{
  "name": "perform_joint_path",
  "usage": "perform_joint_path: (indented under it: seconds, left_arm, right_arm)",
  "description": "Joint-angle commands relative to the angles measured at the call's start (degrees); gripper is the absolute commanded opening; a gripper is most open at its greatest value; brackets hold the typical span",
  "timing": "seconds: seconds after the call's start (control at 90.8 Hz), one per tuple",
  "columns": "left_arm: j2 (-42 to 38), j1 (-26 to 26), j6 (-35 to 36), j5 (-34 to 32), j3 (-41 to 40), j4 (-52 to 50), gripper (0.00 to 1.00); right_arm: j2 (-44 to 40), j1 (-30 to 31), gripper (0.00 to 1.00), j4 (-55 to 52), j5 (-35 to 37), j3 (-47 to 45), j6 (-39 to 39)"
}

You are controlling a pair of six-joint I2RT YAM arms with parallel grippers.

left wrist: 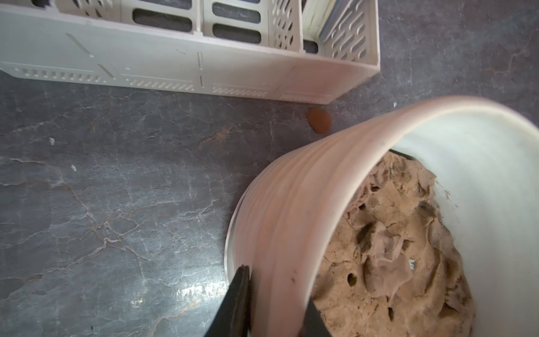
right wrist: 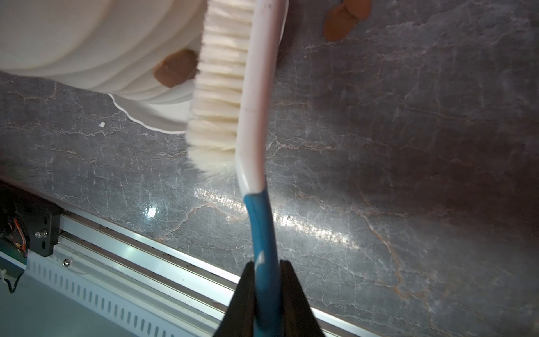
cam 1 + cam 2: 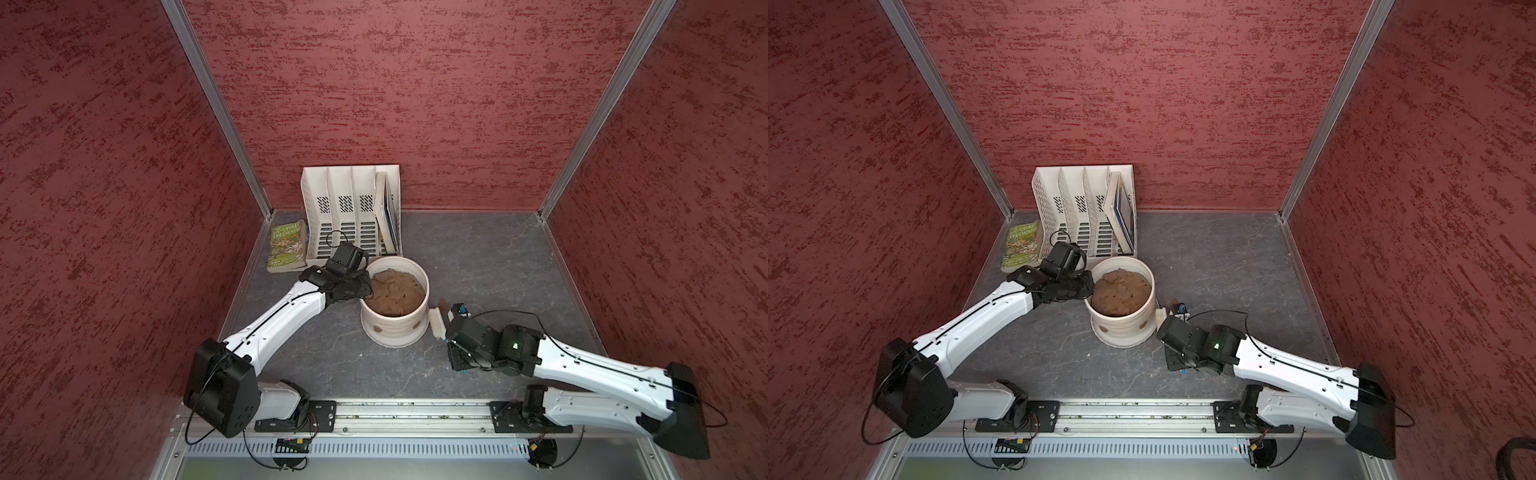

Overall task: Scrub the dried mud off the ceramic pot
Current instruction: Rotate the pot at the center of the board, then brush off the soil from the pot.

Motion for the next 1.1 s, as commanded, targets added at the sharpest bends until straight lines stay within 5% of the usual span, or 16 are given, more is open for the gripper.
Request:
perform_joint_path:
  seconds: [0.0, 0.044, 0.331, 0.694, 1.091]
  left_arm:
    - [0.51, 0.59, -1.30, 2.69, 1.31, 1.79, 0.07]
    - [0.76, 0.59, -0.60, 2.76, 1.68, 1.27, 0.00]
    - [0.04, 0.09, 8.84, 7.02, 4.31, -2.49, 0.00]
    - [0.54, -1.05, 9.87, 8.90, 5.43, -2.94, 0.00]
    - [0.91, -1.74, 10.73, 8.06, 6.46, -3.87, 0.00]
  right_arm:
    - [1.10, -0.36, 0.00, 0.05, 0.42, 3.51, -2.97]
    - [1.72, -0.80, 0.00, -0.84, 0.41, 4.06, -3.52]
    - [-0.19, -3.55, 0.00, -4.03, -0.19, 3.62, -5.65]
    - [5.31, -6.41, 0.00, 1.35, -3.33, 6.12, -10.55]
    - [15.69, -22.85, 0.00, 6.79, -8.94, 7.41, -15.11]
